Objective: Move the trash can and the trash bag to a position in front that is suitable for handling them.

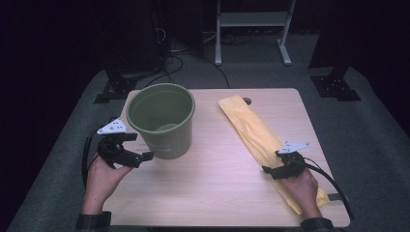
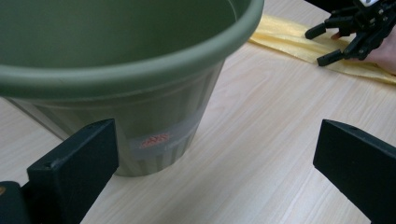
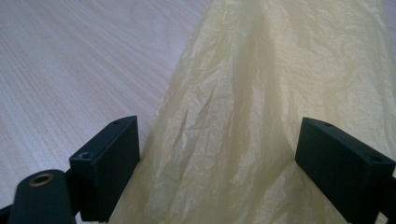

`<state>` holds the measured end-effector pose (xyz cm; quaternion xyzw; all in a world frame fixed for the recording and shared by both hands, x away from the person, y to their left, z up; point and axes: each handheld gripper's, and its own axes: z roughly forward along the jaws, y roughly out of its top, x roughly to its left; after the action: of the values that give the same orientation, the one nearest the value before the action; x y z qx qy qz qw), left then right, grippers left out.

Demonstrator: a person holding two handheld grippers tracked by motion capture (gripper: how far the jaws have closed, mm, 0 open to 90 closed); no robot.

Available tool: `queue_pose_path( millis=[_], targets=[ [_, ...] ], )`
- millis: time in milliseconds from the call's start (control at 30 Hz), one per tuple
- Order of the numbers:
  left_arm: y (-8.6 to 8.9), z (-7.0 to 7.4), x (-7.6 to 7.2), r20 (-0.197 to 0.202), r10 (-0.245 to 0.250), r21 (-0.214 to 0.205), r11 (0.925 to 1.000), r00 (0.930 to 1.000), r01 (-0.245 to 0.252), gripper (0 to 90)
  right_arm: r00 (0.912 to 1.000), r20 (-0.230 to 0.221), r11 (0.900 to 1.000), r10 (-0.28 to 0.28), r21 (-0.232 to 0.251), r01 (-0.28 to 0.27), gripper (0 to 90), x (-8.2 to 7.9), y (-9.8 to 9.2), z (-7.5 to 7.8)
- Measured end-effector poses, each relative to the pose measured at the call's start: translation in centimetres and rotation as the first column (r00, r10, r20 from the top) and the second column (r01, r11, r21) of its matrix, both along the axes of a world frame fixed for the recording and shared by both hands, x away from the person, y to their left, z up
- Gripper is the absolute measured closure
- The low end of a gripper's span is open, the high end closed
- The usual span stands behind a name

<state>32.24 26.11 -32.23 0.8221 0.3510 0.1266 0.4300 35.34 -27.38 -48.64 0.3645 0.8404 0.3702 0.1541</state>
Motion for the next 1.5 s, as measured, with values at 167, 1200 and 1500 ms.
queue_pose_path(
  millis=[167, 1200, 1500],
  targets=[
    [0.1, 0.9, 0.2, 0.008, 0.007, 0.002, 1.0, 0.9999, -0.007, 0.0, 1.0, 0.0, 1.0, 0.001, -0.001, -0.001, 12.5, 0.0, 0.0, 0.0],
    [2.5, 3.1, 6.4, 0.053, 0.122, 0.021, 0.9922, 0.9912, -0.123, 0.0, 1.0, -0.001, 1.0, 0.001, 0.0, -0.001, 12.5, 0.0, 0.0, 0.0],
    [2.7, 2.1, 7.9, 0.014, 0.129, 0.047, 0.9905, 0.9916, -0.129, 0.0, 1.0, 0.0, 1.0, 0.001, 0.0, -0.001, 12.5, 0.0, 0.0, 0.0]
  ],
)
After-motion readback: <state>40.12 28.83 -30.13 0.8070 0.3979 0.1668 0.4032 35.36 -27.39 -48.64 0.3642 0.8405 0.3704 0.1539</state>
